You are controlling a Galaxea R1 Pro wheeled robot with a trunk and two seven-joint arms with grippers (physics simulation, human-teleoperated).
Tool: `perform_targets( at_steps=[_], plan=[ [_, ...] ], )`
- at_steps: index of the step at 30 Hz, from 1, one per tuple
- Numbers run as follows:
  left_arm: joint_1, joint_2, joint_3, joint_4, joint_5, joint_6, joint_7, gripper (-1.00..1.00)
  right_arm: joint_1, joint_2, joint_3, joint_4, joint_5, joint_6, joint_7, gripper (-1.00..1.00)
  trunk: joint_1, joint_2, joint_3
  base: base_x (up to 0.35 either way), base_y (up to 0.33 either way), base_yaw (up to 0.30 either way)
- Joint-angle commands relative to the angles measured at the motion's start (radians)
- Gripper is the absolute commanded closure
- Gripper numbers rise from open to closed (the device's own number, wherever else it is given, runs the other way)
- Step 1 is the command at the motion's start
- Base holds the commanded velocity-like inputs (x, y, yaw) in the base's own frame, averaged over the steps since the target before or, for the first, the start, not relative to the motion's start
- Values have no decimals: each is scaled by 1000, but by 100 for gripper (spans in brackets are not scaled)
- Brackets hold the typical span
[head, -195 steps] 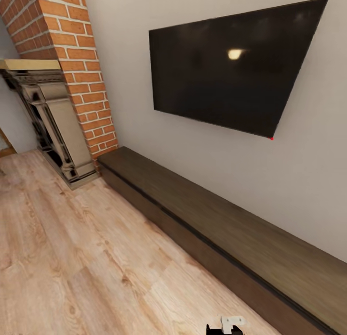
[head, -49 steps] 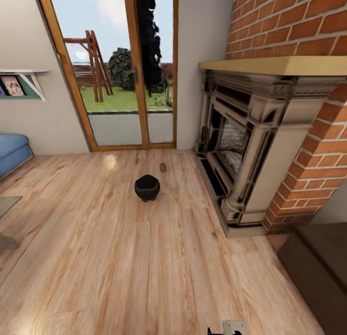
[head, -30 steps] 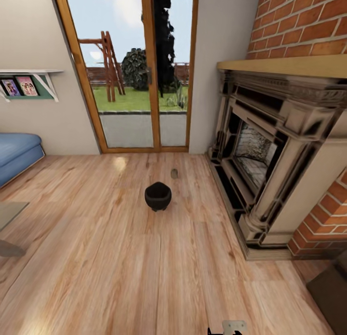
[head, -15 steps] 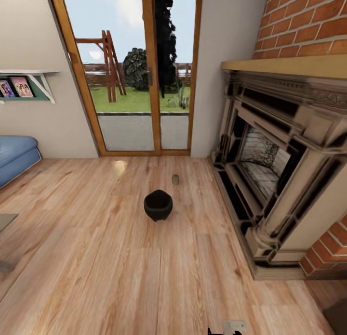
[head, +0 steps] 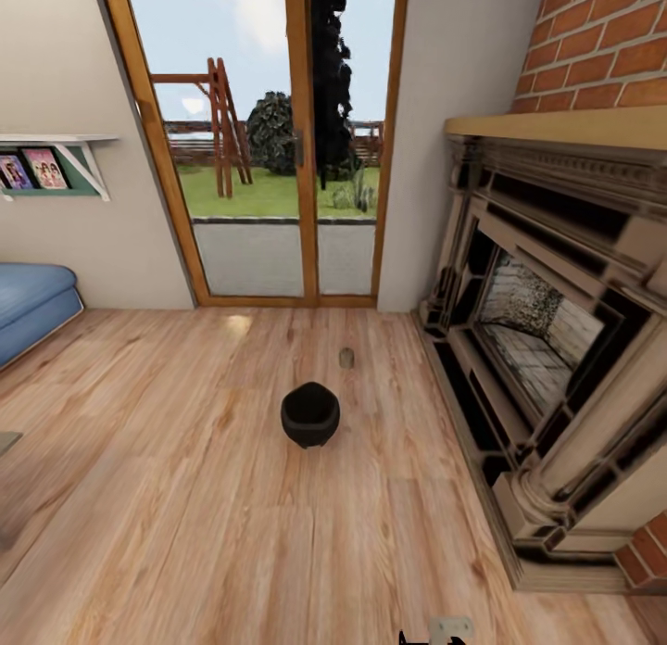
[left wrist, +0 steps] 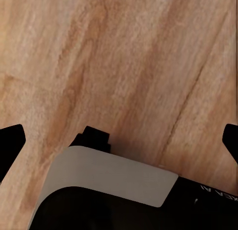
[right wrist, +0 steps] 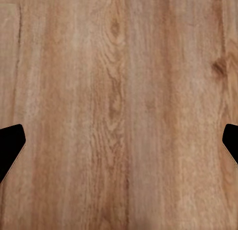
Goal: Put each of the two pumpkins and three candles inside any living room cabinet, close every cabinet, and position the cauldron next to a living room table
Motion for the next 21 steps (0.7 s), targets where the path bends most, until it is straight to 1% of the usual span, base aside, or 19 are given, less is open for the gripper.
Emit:
perform_targets(
  at_steps=[1, 5, 9, 15, 21],
  plan=[
    [-1, 0, -8, 0, 4, -3, 6, -100, -1, 1, 8, 4, -6, -5, -1, -100, 1, 0, -1, 342, 0, 1],
    [-1, 0, -8, 0, 4, -3, 6, -100, -1, 1, 8, 4, -6, -5, -1, -100, 1, 0, -1, 342, 9, 0],
    [-1, 0, -8, 0, 4, -3, 6, -100, -1, 1, 8, 4, -6, -5, -1, -100, 1, 0, -1, 339, 87, 0],
    [-1, 0, -8, 0, 4, -3, 6, -100, -1, 1, 8, 4, -6, -5, -1, -100, 1, 0, -3, 331, 132, -75],
    [-1, 0, -8, 0, 4, -3, 6, -100, -1, 1, 8, 4, -6, -5, -1, -100, 1, 0, -3, 324, 152, -15]
  ],
)
